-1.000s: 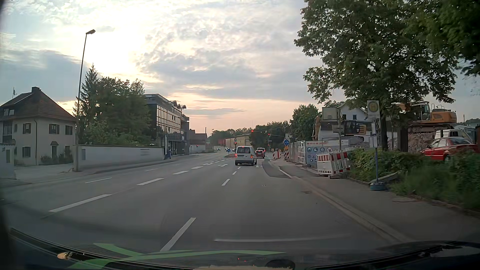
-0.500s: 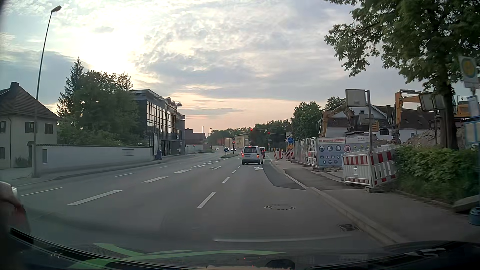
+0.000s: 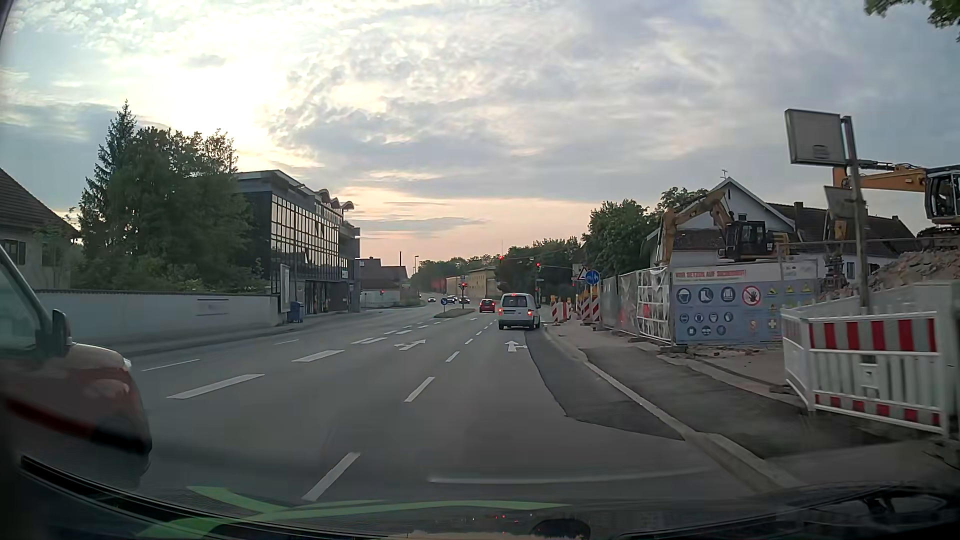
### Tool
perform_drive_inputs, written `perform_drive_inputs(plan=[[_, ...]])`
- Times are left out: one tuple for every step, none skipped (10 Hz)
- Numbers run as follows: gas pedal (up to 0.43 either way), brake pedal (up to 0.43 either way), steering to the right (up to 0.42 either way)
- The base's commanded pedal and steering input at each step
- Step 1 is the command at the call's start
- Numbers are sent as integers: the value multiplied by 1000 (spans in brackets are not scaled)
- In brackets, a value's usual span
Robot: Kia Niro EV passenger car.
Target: Follow the waypoints while adhering to traffic rules and regulations
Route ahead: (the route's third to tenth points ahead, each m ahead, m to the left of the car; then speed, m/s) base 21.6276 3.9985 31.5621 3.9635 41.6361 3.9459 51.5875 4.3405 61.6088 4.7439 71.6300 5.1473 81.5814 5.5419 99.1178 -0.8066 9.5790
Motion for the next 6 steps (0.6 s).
perform_drive_inputs(plan=[[0,61,1],[0,73,0],[0,85,0],[0,85,-3],[0,85,-5],[0,91,-5]])
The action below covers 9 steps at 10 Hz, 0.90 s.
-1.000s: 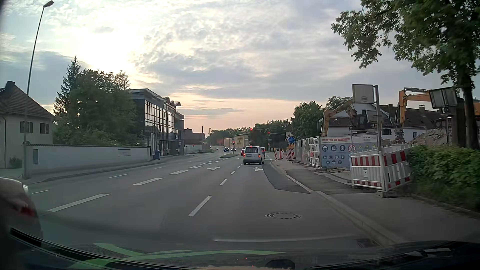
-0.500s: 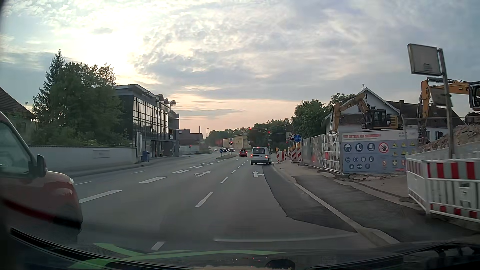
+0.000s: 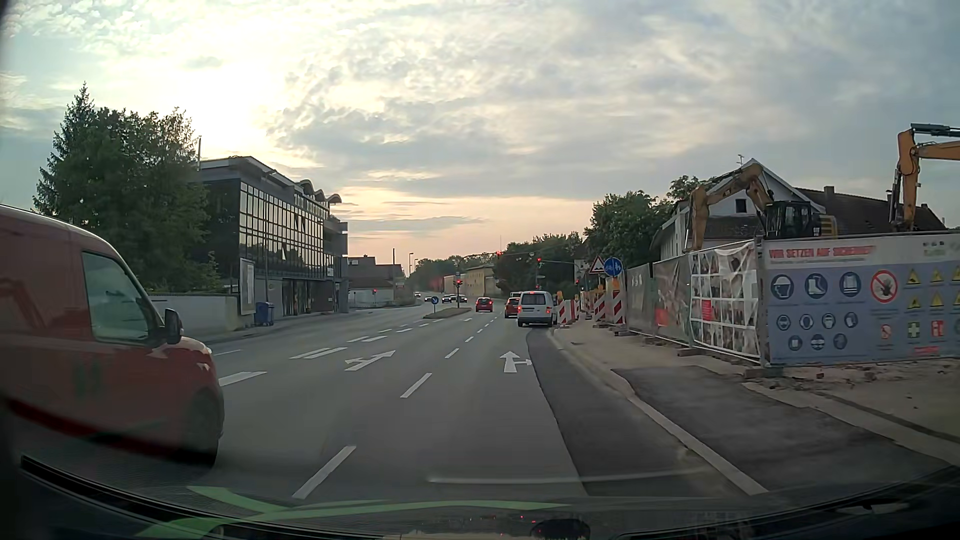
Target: Follow the waypoints while adhering to traffic rules and regulations
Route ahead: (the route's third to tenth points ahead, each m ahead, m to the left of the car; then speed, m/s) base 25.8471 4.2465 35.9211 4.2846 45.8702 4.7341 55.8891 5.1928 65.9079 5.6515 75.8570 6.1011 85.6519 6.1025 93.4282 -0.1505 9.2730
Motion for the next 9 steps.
perform_drive_inputs(plan=[[0,98,-5],[0,98,-5],[0,98,-5],[0,104,-4],[0,104,-3],[0,104,-3],[0,110,-3],[0,110,-3],[0,110,-3]])
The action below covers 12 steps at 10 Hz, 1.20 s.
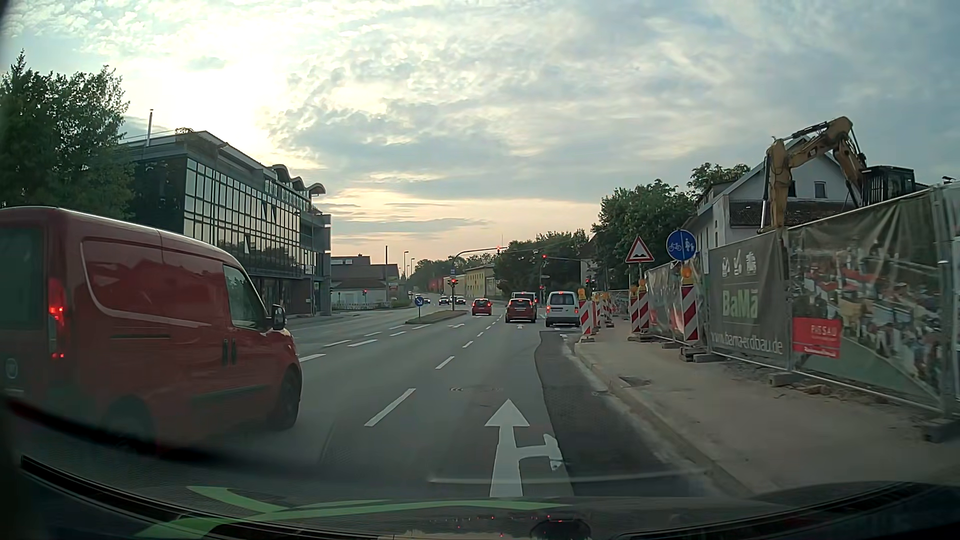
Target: Follow the waypoints while adhering to traffic rules and regulations
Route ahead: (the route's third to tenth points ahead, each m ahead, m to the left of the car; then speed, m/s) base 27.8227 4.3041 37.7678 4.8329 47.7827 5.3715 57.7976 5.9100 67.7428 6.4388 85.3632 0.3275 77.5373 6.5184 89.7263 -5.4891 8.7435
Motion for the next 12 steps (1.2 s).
perform_drive_inputs(plan=[[0,110,-3],[0,110,-2],[0,110,-1],[0,98,0],[0,91,1],[0,73,1],[0,73,2],[0,79,2],[0,85,2],[0,98,2],[0,116,4],[0,116,7]])
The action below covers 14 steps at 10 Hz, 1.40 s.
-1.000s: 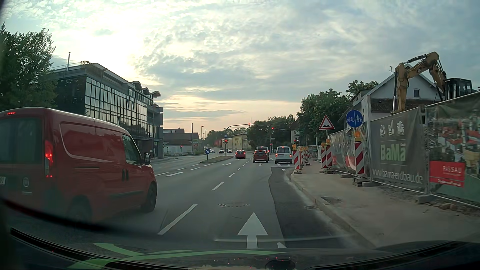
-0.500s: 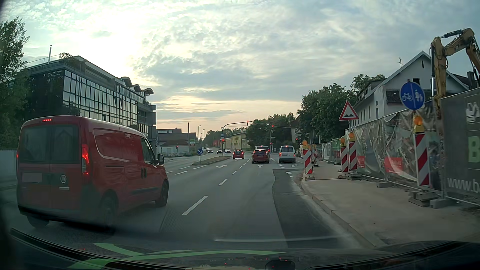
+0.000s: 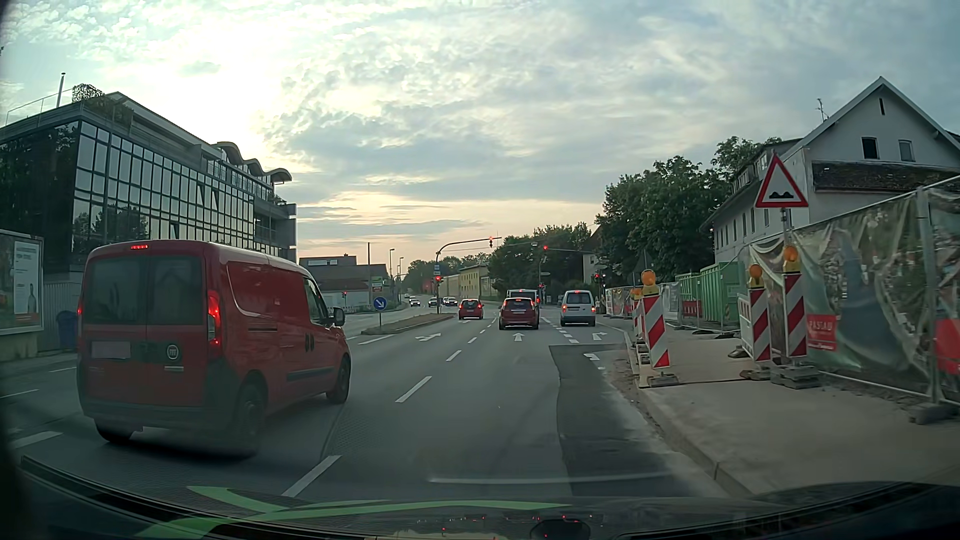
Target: Follow the waypoints while adhering to traffic rules and regulations
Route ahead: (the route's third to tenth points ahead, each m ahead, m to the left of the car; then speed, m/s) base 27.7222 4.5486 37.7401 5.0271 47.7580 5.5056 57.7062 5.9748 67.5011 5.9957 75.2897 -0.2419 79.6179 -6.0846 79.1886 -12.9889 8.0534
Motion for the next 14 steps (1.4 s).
perform_drive_inputs(plan=[[0,122,10],[0,134,12],[0,146,18],[0,152,23],[0,171,27],[0,189,27],[0,195,28],[0,195,30],[0,189,35],[0,189,37],[0,189,37],[0,183,38],[0,183,39],[0,183,40]])
